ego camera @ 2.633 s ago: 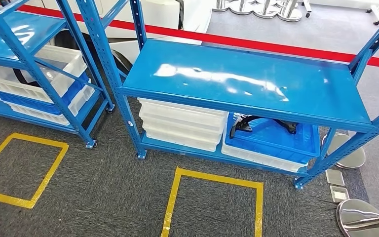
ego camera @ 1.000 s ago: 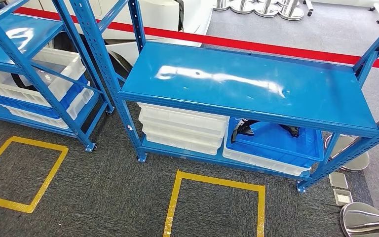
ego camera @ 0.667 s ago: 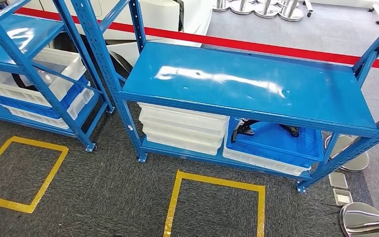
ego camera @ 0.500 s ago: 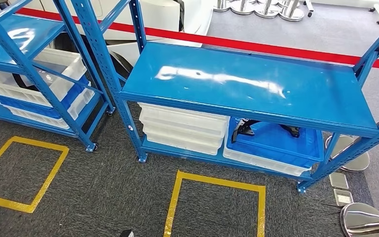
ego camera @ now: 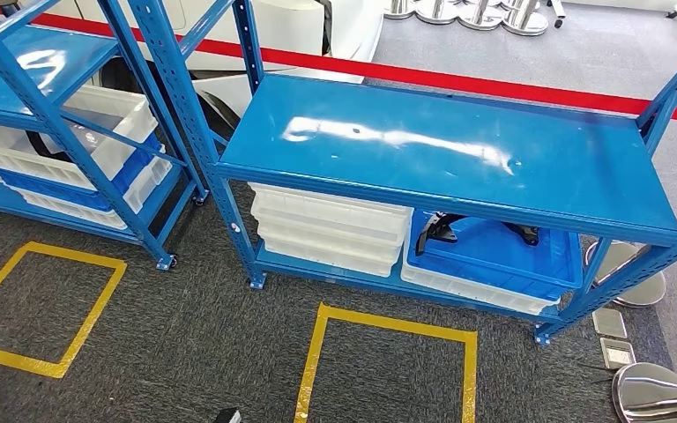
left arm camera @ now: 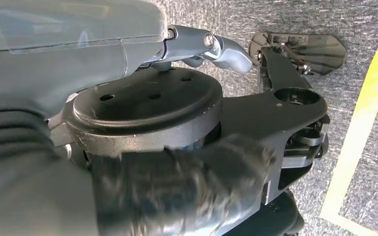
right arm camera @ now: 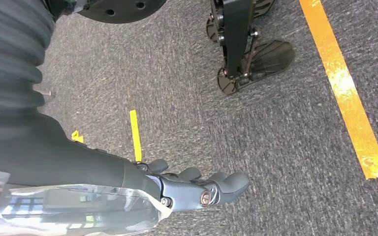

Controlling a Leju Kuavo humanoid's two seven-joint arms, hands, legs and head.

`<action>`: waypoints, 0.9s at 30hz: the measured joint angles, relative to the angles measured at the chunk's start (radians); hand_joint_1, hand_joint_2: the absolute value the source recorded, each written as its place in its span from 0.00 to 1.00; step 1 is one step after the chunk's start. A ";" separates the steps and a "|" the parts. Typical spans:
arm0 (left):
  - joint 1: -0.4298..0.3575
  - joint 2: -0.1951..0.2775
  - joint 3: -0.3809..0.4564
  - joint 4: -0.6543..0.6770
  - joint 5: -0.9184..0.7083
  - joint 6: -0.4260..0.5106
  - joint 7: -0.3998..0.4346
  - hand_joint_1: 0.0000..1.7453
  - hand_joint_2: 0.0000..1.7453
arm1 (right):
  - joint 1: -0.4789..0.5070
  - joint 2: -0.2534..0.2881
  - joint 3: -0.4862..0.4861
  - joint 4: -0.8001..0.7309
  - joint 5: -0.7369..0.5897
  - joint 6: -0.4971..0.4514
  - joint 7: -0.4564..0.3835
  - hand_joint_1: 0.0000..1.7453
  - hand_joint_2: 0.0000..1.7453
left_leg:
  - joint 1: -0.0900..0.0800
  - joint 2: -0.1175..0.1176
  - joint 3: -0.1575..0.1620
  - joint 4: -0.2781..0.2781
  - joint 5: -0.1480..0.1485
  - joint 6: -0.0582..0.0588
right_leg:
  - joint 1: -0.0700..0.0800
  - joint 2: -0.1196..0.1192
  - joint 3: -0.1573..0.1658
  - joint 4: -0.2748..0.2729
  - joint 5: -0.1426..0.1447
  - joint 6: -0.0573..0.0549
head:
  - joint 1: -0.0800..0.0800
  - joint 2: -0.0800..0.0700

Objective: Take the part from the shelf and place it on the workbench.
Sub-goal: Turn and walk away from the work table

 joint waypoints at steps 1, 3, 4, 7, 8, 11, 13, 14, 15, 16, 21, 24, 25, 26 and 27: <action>0.000 0.000 0.001 0.001 0.000 0.000 0.000 0.00 0.00 | -0.001 0.000 0.000 0.002 0.000 0.000 0.000 0.00 0.25 | 0.000 0.000 0.000 0.000 0.000 0.000 | 0.000 0.000 0.000 0.000 0.000 0.000 | 0.000 0.000; -0.001 0.001 0.003 0.002 0.000 0.000 0.000 0.00 0.00 | -0.001 0.000 0.000 0.004 0.000 0.000 0.000 0.00 0.00 | 0.000 0.000 0.000 0.000 0.000 0.000 | 0.000 0.000 0.000 0.000 0.000 0.000 | 0.000 0.000; -0.002 0.001 0.004 0.003 0.000 0.000 0.000 0.00 0.00 | -0.002 0.000 0.001 0.006 0.000 0.000 0.000 0.00 0.00 | 0.000 0.000 0.000 0.000 0.000 0.000 | 0.000 0.000 0.000 0.000 0.000 0.000 | 0.000 0.000; -0.002 0.002 0.005 0.003 0.000 0.001 0.000 0.00 0.00 | -0.003 0.000 0.002 0.009 -0.001 0.000 -0.001 0.00 0.75 | -0.001 0.000 0.000 0.000 0.000 0.000 | -0.001 0.000 0.000 0.000 0.000 0.000 | 0.000 0.000; -0.002 0.002 0.005 0.003 0.000 0.002 0.000 0.00 0.25 | -0.003 0.000 0.004 0.010 -0.001 0.000 -0.001 0.00 1.00 | -0.001 0.000 0.000 0.000 0.000 0.000 | -0.001 0.000 0.000 0.000 0.000 0.000 | 0.000 0.000; -0.003 0.002 0.005 0.004 0.000 0.002 0.000 0.00 1.00 | -0.004 -0.001 0.010 0.013 -0.002 0.000 -0.001 0.00 1.00 | -0.001 0.000 0.000 0.000 0.000 0.000 | -0.001 0.000 0.000 0.000 0.000 0.000 | 0.000 0.000; -0.003 0.002 0.005 0.005 0.000 0.002 0.000 0.00 1.00 | -0.004 -0.001 0.015 0.015 -0.001 0.000 -0.001 0.00 1.00 | -0.001 0.000 0.000 0.000 0.000 0.000 | -0.001 0.000 0.000 0.000 0.000 0.000 | 0.000 0.000; -0.001 0.002 0.005 0.006 -0.001 0.003 0.000 0.00 1.00 | -0.002 -0.001 0.016 0.015 0.002 0.001 -0.001 0.00 1.00 | -0.001 0.000 0.000 0.000 0.000 0.000 | -0.001 0.000 0.000 0.000 0.000 0.000 | 0.000 0.000; 0.002 0.001 0.005 0.006 -0.002 0.004 0.003 0.00 1.00 | 0.001 -0.001 0.016 0.015 0.009 0.004 -0.001 0.00 1.00 | -0.001 0.000 0.000 0.000 0.000 0.000 | -0.001 0.000 0.000 0.000 0.000 0.000 | 0.000 0.000; 0.007 0.000 0.005 0.006 -0.004 0.005 0.008 0.00 1.00 | 0.006 0.000 0.016 0.015 0.021 0.009 -0.001 0.00 1.00 | -0.001 0.000 0.000 0.000 0.000 0.000 | -0.001 0.000 0.000 0.000 0.000 0.000 | 0.000 0.000; 0.044 -0.011 0.004 0.002 -0.034 0.008 0.060 0.00 1.00 | 0.050 0.007 0.014 0.005 0.134 0.053 -0.023 0.00 1.00 | -0.001 0.000 0.000 0.000 -0.001 0.000 | -0.001 0.000 0.000 0.000 -0.001 0.000 | 0.000 0.000; 0.076 -0.023 0.002 -0.006 -0.056 0.012 0.093 0.00 1.00 | 0.080 0.012 0.008 -0.008 0.211 0.079 -0.042 0.00 1.00 | -0.001 0.001 0.000 0.000 -0.001 0.001 | -0.001 0.001 -0.001 0.000 -0.001 0.000 | 0.000 0.000; 0.087 -0.028 0.002 -0.010 -0.064 0.013 0.104 0.00 1.00 | 0.089 0.014 0.004 -0.012 0.235 0.087 -0.048 0.00 1.00 | -0.001 0.002 0.000 0.000 -0.001 0.001 | -0.001 0.001 -0.002 0.000 -0.001 0.000 | 0.000 0.000; 0.096 -0.034 0.001 -0.014 -0.072 0.015 0.116 0.00 1.00 | 0.098 0.017 -0.001 -0.018 0.258 0.095 -0.053 0.00 1.00 | -0.001 0.002 0.000 0.000 -0.001 0.001 | -0.001 0.001 -0.002 0.000 -0.002 0.000 | 0.000 0.000; 0.106 -0.041 0.000 -0.019 -0.079 0.017 0.128 0.00 1.00 | 0.107 0.019 -0.006 -0.024 0.283 0.103 -0.059 0.00 1.00 | -0.001 0.002 0.000 0.000 -0.002 0.001 | -0.001 0.001 -0.002 0.000 -0.002 0.000 | 0.000 0.000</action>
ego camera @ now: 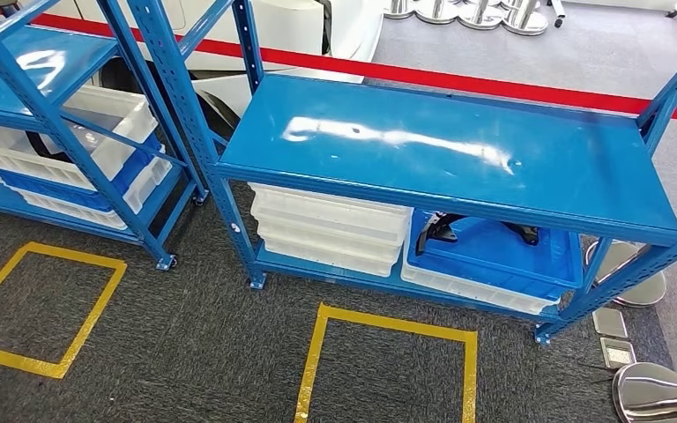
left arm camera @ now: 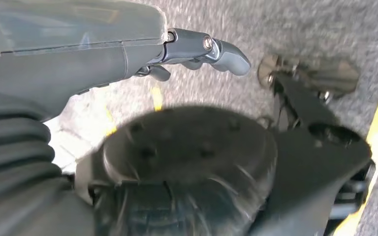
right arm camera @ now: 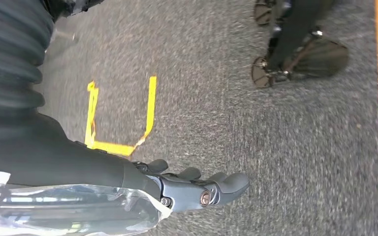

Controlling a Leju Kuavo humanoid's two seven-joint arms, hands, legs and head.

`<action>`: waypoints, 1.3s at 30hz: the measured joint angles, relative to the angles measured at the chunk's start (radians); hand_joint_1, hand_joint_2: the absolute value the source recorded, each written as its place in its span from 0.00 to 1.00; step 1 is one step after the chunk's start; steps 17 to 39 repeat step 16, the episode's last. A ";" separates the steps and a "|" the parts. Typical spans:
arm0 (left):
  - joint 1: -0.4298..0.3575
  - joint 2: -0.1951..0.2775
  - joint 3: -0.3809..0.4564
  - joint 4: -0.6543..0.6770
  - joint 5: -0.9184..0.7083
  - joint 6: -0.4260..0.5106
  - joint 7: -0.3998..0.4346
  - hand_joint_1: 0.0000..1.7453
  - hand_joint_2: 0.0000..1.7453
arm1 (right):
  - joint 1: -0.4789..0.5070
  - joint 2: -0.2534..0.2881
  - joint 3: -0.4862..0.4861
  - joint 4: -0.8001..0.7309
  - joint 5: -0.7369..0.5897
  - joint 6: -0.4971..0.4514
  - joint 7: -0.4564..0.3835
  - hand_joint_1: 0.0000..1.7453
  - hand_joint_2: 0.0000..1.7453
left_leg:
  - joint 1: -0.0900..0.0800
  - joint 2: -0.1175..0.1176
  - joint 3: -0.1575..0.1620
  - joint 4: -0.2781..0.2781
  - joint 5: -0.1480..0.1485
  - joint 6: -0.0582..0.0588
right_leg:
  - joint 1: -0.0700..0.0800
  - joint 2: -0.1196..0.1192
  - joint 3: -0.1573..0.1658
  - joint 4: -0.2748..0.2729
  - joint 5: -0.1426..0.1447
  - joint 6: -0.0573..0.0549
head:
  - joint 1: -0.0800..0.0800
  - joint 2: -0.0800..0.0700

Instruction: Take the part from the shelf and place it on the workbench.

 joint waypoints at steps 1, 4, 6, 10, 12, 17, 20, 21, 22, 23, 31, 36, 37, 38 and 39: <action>0.009 -0.007 -0.002 -0.005 -0.008 0.001 0.012 0.00 0.75 | 0.009 0.002 -0.005 -0.006 0.024 0.008 -0.006 0.00 1.00 | 0.000 0.000 0.000 0.000 0.000 0.000 | 0.000 0.000 0.000 0.000 0.000 0.000 | 0.000 0.000; 0.041 -0.029 -0.009 -0.023 -0.031 0.010 0.048 0.00 0.00 | 0.040 0.008 -0.022 -0.028 0.099 0.033 -0.024 0.00 0.50 | 0.000 0.000 0.001 0.000 -0.001 0.001 | 0.000 0.000 0.001 0.000 0.000 0.000 | 0.000 0.000; 0.063 -0.043 -0.013 -0.036 -0.048 0.015 0.073 0.00 0.00 | 0.061 0.013 -0.036 -0.043 0.153 0.051 -0.037 0.00 0.00 | 0.000 0.000 0.001 0.000 -0.001 0.001 | 0.000 0.000 0.001 0.000 0.000 0.000 | 0.000 0.000; 0.091 -0.066 -0.015 -0.058 -0.071 0.021 0.110 0.00 0.00 | 0.086 0.018 -0.057 -0.068 0.232 0.076 -0.054 0.00 0.00 | 0.000 0.001 0.001 0.000 -0.001 0.001 | 0.000 0.000 0.001 0.000 0.000 0.000 | 0.000 0.000; 0.096 -0.072 -0.015 -0.065 -0.073 0.022 0.114 0.00 0.00 | 0.092 0.019 -0.064 -0.076 0.240 0.078 -0.055 0.00 0.00 | 0.000 0.001 0.001 0.000 -0.001 0.001 | 0.000 0.000 0.001 0.000 0.000 0.000 | 0.000 0.000; 0.101 -0.079 -0.016 -0.074 -0.075 0.024 0.116 0.00 0.00 | 0.098 0.020 -0.077 -0.087 0.242 0.078 -0.057 0.00 0.00 | 0.000 0.001 0.000 0.000 -0.001 0.001 | 0.000 0.000 0.002 -0.001 0.000 0.000 | 0.000 0.000; 0.101 -0.079 -0.016 -0.074 -0.075 0.024 0.116 0.00 0.00 | 0.098 0.020 -0.077 -0.087 0.242 0.078 -0.057 0.00 0.00 | 0.000 0.001 0.000 0.000 -0.001 0.001 | 0.000 0.000 0.002 -0.001 0.000 0.000 | 0.000 0.000; 0.101 -0.079 -0.016 -0.074 -0.075 0.024 0.116 0.00 0.00 | 0.098 0.020 -0.077 -0.087 0.242 0.078 -0.057 0.00 0.00 | 0.000 0.001 0.000 0.000 -0.001 0.001 | 0.000 0.000 0.002 -0.001 0.000 0.000 | 0.000 0.000; 0.101 -0.079 -0.016 -0.074 -0.075 0.024 0.116 0.00 0.00 | 0.098 0.020 -0.077 -0.087 0.242 0.078 -0.057 0.00 0.00 | 0.000 0.001 0.000 0.000 -0.001 0.001 | 0.000 0.000 0.002 -0.001 0.000 0.000 | 0.000 0.000; 0.101 -0.079 -0.016 -0.074 -0.075 0.024 0.116 0.00 0.00 | 0.098 0.020 -0.077 -0.087 0.242 0.078 -0.057 0.00 0.00 | 0.000 0.001 0.000 0.000 -0.001 0.001 | 0.000 0.000 0.002 -0.001 0.000 0.000 | 0.000 0.000; 0.101 -0.079 -0.016 -0.074 -0.075 0.024 0.116 0.00 0.00 | 0.098 0.020 -0.077 -0.087 0.242 0.078 -0.057 0.00 0.00 | 0.000 0.001 0.000 0.000 -0.001 0.001 | 0.000 0.000 0.002 -0.001 0.000 0.000 | 0.000 0.000; 0.101 -0.079 -0.016 -0.074 -0.075 0.024 0.116 0.00 0.00 | 0.098 0.020 -0.077 -0.087 0.242 0.078 -0.057 0.00 0.00 | 0.000 0.001 0.000 0.000 -0.001 0.001 | 0.000 0.000 0.002 -0.001 0.000 0.000 | 0.000 0.000; 0.101 -0.079 -0.016 -0.074 -0.075 0.024 0.116 0.00 0.00 | 0.098 0.020 -0.077 -0.087 0.242 0.078 -0.057 0.00 0.00 | 0.000 0.001 0.000 0.000 -0.001 0.001 | 0.000 0.000 0.002 -0.001 0.000 0.000 | 0.000 0.000; 0.101 -0.079 -0.016 -0.074 -0.075 0.024 0.116 0.00 0.00 | 0.098 0.020 -0.077 -0.087 0.242 0.078 -0.057 0.00 0.00 | 0.000 0.001 0.000 0.000 -0.001 0.001 | 0.000 0.000 0.002 -0.001 0.000 0.000 | 0.000 0.000; 0.101 -0.079 -0.016 -0.074 -0.075 0.024 0.116 0.00 0.00 | 0.098 0.020 -0.077 -0.087 0.242 0.078 -0.057 0.00 0.00 | 0.000 0.001 0.000 0.000 -0.001 0.001 | 0.000 0.000 0.002 -0.001 0.000 0.000 | 0.000 0.000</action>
